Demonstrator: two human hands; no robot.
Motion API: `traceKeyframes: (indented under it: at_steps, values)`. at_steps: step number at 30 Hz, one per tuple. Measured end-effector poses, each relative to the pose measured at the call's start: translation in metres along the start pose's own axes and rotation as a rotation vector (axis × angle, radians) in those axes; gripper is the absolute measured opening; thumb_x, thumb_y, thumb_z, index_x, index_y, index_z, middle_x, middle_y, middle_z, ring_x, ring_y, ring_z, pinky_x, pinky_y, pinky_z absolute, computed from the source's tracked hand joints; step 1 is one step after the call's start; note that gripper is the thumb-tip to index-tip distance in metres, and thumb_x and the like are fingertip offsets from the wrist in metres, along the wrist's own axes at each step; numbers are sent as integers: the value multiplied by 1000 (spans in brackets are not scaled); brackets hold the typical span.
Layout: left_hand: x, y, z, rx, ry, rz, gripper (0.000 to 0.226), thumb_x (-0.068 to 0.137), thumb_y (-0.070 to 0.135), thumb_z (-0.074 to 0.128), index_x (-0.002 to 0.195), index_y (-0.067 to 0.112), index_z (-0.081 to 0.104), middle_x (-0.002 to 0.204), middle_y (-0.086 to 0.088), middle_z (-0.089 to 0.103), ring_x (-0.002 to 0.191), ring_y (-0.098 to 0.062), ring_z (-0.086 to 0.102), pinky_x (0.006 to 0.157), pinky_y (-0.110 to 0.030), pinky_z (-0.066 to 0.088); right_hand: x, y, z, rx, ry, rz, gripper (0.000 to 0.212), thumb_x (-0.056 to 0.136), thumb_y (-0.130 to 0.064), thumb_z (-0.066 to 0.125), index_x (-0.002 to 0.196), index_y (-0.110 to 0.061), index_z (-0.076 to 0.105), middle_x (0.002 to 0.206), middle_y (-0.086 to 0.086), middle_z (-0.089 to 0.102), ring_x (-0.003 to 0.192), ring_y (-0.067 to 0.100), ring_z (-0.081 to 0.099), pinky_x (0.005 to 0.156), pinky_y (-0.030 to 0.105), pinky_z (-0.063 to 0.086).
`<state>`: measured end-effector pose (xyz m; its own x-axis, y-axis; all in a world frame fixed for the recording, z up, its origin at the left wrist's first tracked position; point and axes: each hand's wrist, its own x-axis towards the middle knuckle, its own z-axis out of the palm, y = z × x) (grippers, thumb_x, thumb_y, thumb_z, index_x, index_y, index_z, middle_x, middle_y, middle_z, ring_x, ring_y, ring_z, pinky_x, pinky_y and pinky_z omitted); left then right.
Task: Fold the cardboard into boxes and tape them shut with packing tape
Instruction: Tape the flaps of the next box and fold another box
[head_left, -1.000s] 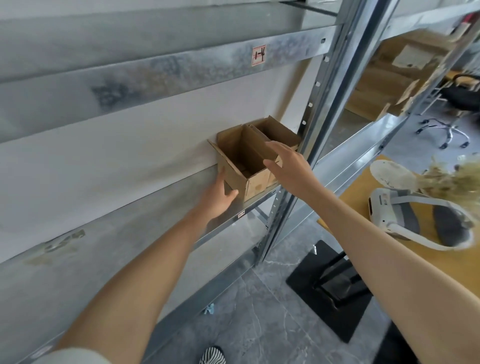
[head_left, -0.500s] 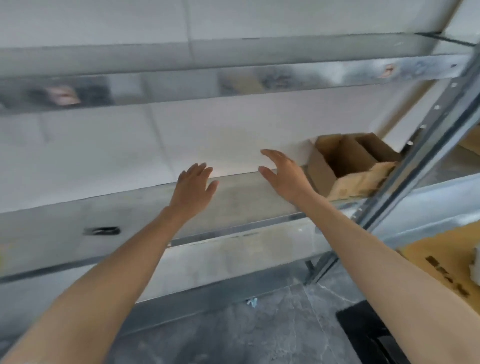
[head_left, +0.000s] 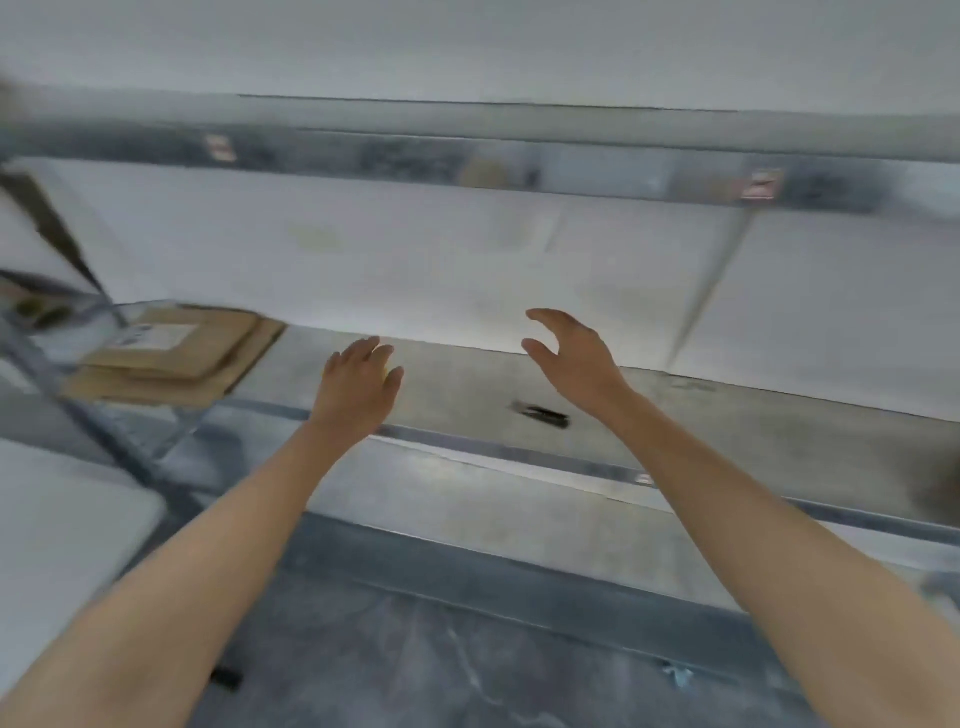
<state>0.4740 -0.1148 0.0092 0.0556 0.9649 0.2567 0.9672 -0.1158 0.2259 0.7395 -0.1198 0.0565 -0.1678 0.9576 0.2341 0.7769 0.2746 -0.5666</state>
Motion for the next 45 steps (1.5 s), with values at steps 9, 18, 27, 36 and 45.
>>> traceKeyframes:
  at_steps: [9,18,27,36,45]
  values:
    - [-41,-231,-59,57,-53,-256,33,97,22,39,119,0,51,129,-19,52,122,-37,45,100,-45,33,70,-160,164,113,-127,-90,42,96,-29,50,137,-19,47,144,-1,45,130,17,43,106,28,32]
    - [-63,-366,-72,70,4,-426,31,96,20,45,118,0,53,118,-17,56,111,-37,53,91,-43,36,133,-253,287,132,-351,-143,47,97,-25,49,141,-14,41,146,6,41,133,22,40,106,28,29]
    - [3,-467,-48,71,-77,-483,28,97,21,41,113,2,53,118,-13,55,112,-34,51,97,-44,34,217,-277,393,301,-467,80,50,92,-27,53,140,-20,43,129,-1,54,116,19,53,94,33,45]
    - [59,-510,-30,60,-124,-431,15,97,20,34,90,11,44,92,-1,44,89,-22,46,91,-41,36,271,-282,446,405,-353,372,55,82,-29,67,131,-20,43,111,-4,55,91,15,53,73,29,42]
    - [72,-528,-36,66,-205,-418,36,99,28,31,124,8,48,127,-10,49,119,-28,47,105,-46,32,286,-288,451,555,-331,422,56,85,-6,60,136,-22,42,114,-1,52,80,12,57,57,22,46]
